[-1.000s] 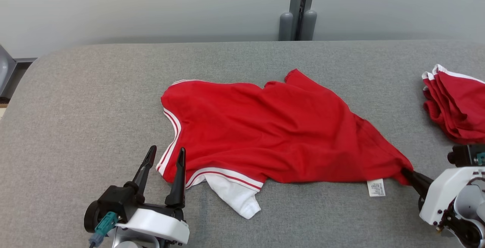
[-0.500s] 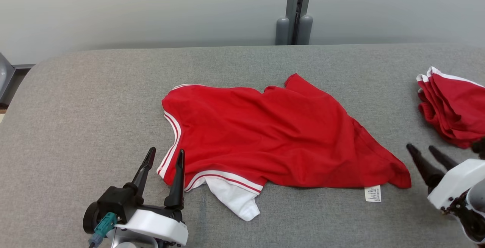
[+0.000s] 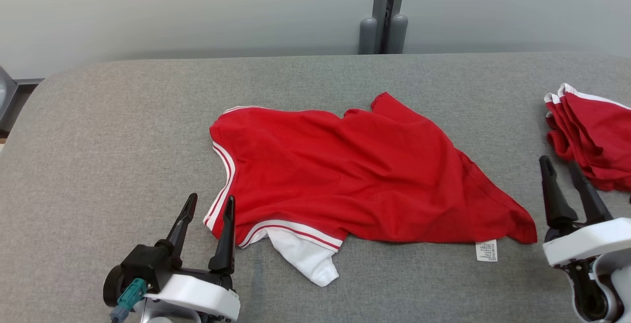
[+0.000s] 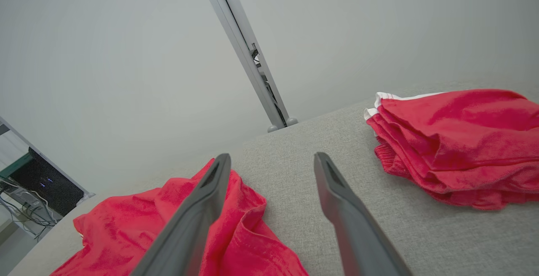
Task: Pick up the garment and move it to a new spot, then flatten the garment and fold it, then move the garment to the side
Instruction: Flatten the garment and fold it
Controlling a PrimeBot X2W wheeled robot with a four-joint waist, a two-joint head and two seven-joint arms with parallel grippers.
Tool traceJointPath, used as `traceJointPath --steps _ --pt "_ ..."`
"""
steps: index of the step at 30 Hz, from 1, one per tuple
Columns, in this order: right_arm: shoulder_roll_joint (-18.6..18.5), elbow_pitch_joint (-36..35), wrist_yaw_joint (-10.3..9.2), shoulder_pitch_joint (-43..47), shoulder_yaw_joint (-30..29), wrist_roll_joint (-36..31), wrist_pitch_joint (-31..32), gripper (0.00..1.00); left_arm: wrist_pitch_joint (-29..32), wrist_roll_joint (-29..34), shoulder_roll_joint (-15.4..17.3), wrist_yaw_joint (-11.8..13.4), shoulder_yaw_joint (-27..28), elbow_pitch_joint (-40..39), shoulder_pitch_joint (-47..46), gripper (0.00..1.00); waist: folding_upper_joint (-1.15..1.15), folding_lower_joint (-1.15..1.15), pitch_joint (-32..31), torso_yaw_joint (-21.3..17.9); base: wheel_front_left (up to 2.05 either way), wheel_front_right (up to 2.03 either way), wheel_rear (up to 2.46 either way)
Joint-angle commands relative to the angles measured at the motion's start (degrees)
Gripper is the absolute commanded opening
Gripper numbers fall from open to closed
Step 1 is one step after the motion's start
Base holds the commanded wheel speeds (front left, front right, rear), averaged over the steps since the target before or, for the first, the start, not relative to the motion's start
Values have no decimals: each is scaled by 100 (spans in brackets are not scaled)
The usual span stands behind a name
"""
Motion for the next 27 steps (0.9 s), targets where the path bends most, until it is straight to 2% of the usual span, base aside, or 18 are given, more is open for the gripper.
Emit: traceJointPath --steps 1,5,15,20,27 --pt "123 -119 1 109 -149 -202 -45 100 -26 19 23 -22 34 2 -16 100 0 0 10 -9 0 0 0" --pt "417 -380 1 227 -427 -588 -45 100 -26 41 24 -39 27 40 -60 100 0 0 -13 -37 0 0 0" --pt "718 -677 1 409 -729 -1001 51 100 147 -120 24 -96 -99 402 -77 100 0 0 -82 -18 0 0 0" --pt "754 -769 1 405 -791 -1075 114 100 458 -256 44 -168 -177 535 -83 100 0 0 -61 -22 0 0 0" --pt "800 -842 1 390 -838 -1158 176 100 1386 -674 40 -362 -635 673 -39 100 0 0 36 -135 0 0 0"
